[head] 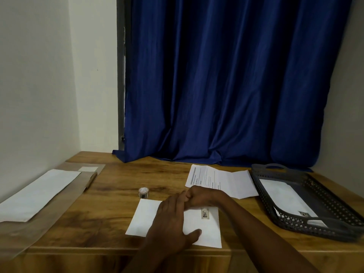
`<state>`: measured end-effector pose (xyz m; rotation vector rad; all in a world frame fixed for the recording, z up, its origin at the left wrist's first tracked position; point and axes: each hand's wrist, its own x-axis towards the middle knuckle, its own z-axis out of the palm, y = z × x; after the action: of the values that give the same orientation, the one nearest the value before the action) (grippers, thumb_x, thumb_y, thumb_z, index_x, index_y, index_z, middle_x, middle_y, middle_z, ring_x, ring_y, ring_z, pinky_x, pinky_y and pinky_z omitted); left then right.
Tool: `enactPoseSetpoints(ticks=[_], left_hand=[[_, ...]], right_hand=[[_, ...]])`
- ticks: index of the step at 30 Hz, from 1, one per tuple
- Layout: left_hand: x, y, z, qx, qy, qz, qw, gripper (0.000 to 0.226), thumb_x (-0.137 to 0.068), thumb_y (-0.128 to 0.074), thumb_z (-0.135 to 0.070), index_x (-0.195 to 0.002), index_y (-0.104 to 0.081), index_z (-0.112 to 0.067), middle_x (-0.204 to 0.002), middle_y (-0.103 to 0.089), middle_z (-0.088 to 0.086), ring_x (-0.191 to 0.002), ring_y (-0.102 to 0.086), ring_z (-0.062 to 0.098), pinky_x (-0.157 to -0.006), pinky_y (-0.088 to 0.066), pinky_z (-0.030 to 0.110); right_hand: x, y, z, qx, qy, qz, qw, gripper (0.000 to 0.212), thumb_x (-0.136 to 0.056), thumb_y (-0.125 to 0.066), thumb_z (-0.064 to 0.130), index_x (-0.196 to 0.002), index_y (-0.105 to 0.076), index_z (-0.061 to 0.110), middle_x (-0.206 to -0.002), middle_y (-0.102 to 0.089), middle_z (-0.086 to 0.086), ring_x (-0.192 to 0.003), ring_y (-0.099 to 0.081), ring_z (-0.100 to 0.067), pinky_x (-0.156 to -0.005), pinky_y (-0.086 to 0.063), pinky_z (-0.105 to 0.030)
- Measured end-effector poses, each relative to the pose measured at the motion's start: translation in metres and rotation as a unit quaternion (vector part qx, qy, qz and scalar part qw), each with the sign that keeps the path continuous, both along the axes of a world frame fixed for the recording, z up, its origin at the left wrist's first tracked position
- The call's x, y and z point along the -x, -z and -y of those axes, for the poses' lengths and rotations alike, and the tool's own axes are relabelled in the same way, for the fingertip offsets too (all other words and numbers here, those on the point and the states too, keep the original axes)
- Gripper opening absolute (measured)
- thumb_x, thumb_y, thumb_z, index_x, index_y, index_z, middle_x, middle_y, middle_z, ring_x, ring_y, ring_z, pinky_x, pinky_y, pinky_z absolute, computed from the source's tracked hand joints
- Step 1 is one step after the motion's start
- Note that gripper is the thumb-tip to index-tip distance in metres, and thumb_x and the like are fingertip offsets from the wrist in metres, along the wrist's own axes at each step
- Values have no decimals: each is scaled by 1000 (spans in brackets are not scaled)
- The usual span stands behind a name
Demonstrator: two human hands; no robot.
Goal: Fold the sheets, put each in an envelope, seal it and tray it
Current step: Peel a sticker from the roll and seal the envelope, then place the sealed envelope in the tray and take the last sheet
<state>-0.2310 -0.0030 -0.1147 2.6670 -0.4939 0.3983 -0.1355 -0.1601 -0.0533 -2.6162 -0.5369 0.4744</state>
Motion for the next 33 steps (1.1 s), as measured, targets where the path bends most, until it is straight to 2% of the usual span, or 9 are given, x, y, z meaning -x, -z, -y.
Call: enactPoseSetpoints(ticks=[2, 5, 9, 12, 16, 21, 26, 30, 33], left_hand=[[0, 2, 1, -15, 4, 16, 1000, 110, -78, -49, -81, -157, 8, -30, -167, 0, -6, -153, -4, 17, -126, -7, 38], [-2, 3, 1, -36, 9, 27, 999, 108, -81, -42, -82, -158, 13, -30, -168, 14, -6, -154, 11, 17, -126, 5, 42], [-5, 5, 1, -57, 7, 61, 996, 103, -82, -30, -86, -157, 13, -30, -165, 26, -7, -148, 32, 14, -123, 13, 49], [-8, 6, 1, 4, 3, 29, 1000, 101, -82, -36, -83, -156, 15, -36, -163, 29, -11, -152, 23, 16, -125, 3, 50], [-23, 12, -2, 45, 24, -19, 999, 93, -84, -35, -83, -157, 4, -41, -168, 7, -8, -155, 6, 16, -125, -8, 52], [-40, 8, 28, -67, 44, -77, 994, 74, -89, -43, -72, -154, -22, -43, -169, -8, -5, -155, -6, 18, -124, -8, 53], [-49, 5, 68, -106, 19, -99, 989, 74, -93, -31, -75, -157, -19, -40, -169, -9, -4, -156, -4, 24, -121, 1, 61], [-48, 10, 66, -116, 9, -98, 988, 73, -94, -24, -76, -158, -17, -40, -169, -8, -5, -156, -3, 22, -122, 1, 58], [-47, 10, 66, -113, 8, -99, 989, 74, -93, -23, -76, -158, -17, -40, -169, -8, -7, -156, -2, 21, -123, 1, 57]], right_hand=[[1, -1, 3, -13, -5, -6, 1000, 34, -75, -76, 54, -88, -72, 23, -97, -72, 0, -101, -67, -21, -97, -51, -37], [2, -4, 12, -42, 15, -41, 998, 53, -67, -78, 55, -99, -75, 12, -103, -76, -3, -105, -69, -24, -103, -53, -42], [11, -23, 42, -59, 58, -83, 993, 35, -83, -80, 31, -110, -74, 9, -109, -77, -5, -102, -73, -21, -97, -56, -38], [20, -35, 81, -123, 102, -46, 986, 30, -84, -80, 24, -108, -73, 8, -109, -77, -9, -103, -73, -26, -96, -57, -41], [42, -54, 151, -243, 206, 14, 948, 27, -87, -78, 22, -107, -71, 6, -105, -78, -10, -101, -74, -30, -93, -58, -42], [74, -78, 236, -333, 345, 168, 861, 8, -95, -69, 14, -98, -68, 7, -83, -75, -6, -65, -71, -13, -53, -55, -21], [63, -66, 299, -315, 476, 229, 789, 17, -93, -71, 21, -102, -68, 7, -100, -75, -18, -87, -71, -35, -79, -61, -47], [53, -48, 314, -249, 513, 183, 801, 28, -91, -73, 25, -112, -65, 8, -96, -71, -16, -76, -65, -28, -59, -50, -32], [35, -33, 319, -239, 532, 154, 797, 46, -88, -76, 22, -128, -60, 7, -113, -67, -17, -100, -66, -36, -82, -56, -41]])
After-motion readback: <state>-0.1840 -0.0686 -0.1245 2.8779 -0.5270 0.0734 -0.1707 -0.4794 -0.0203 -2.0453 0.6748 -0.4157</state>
